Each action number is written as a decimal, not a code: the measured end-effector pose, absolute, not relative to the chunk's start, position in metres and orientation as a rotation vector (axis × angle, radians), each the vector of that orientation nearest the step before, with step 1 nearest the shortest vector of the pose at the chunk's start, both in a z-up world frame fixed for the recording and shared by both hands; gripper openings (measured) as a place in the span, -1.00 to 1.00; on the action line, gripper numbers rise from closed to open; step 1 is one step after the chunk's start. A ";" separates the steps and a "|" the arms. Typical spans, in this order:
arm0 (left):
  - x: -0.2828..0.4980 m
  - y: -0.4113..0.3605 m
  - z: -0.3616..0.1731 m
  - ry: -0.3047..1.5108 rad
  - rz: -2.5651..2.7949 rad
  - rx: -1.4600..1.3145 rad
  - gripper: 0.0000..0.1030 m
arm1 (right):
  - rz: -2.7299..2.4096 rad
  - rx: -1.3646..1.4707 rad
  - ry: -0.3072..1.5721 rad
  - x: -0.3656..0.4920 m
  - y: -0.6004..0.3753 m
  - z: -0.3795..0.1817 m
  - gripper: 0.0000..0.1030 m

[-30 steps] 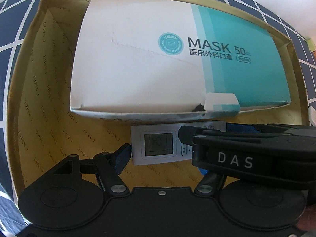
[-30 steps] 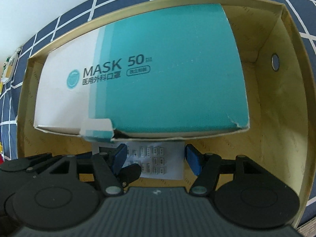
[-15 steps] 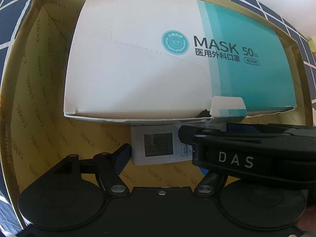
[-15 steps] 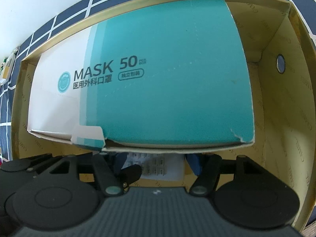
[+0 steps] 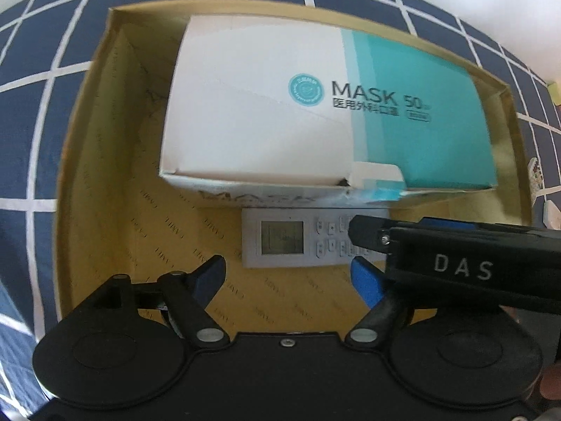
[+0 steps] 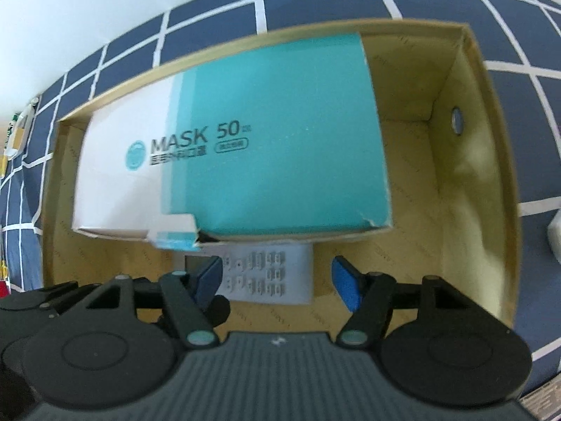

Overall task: Organize objects
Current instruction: 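Open both grippers to release the display remote in the box, then move both grippers out of the box toward the white TV remote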

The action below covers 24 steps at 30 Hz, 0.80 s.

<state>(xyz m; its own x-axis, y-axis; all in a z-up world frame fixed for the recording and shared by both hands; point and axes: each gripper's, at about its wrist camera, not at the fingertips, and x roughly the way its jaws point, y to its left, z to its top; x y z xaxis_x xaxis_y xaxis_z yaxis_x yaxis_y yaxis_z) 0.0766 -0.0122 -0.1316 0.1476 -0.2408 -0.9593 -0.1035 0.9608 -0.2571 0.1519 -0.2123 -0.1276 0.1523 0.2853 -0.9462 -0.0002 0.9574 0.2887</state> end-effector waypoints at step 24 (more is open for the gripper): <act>0.047 -0.069 -0.054 1.272 -0.029 -0.243 1.00 | 0.177 0.278 1.195 0.080 -0.261 -0.039 1.00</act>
